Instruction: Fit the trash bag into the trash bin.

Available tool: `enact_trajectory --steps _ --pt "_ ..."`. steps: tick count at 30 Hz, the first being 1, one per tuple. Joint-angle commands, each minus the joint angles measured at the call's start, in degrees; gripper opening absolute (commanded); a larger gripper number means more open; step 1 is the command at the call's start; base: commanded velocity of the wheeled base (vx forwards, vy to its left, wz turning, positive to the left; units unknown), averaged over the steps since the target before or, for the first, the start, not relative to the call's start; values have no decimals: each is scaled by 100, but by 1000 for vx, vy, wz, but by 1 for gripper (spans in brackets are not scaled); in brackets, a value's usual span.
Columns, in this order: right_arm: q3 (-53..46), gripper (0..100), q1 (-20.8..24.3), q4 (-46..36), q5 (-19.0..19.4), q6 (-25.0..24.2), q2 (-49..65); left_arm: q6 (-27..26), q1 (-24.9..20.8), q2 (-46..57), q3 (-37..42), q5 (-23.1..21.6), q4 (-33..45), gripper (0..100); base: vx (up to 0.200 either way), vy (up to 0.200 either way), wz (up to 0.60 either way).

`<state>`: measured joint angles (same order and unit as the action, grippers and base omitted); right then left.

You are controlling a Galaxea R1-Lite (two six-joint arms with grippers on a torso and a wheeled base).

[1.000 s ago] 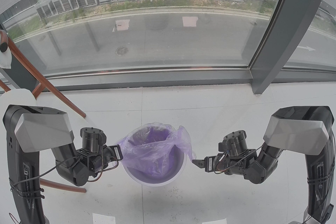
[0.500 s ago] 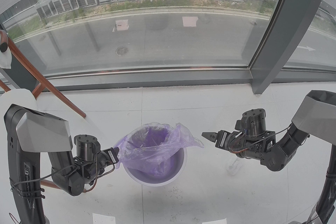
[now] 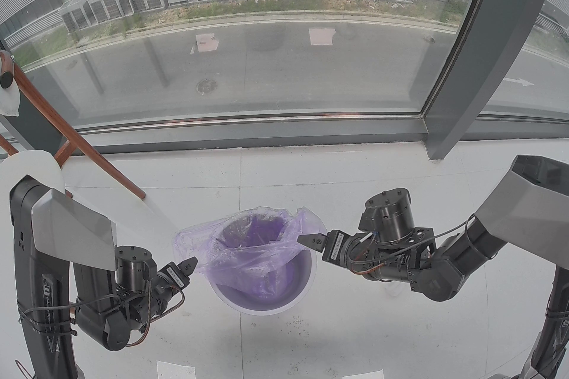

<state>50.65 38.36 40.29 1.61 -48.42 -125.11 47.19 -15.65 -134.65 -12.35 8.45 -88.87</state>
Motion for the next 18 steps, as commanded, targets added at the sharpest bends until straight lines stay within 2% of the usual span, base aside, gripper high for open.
enact_trajectory --steps 1,5,10,18 --pt "1034 100 154 -830 -12 -598 -347 80 -26 149 593 8 -113 100 0 0 0" --pt "1729 100 145 -1630 -12 -1055 -461 344 -61 756 813 8 -113 100 0 0 0" --pt "2186 100 171 -2148 -12 -1539 -584 405 -245 1406 1024 -10 -113 100 0 0 0" --pt "2467 100 163 -2306 -82 -1706 -980 440 -439 1872 919 -221 -113 100 0 0 0"
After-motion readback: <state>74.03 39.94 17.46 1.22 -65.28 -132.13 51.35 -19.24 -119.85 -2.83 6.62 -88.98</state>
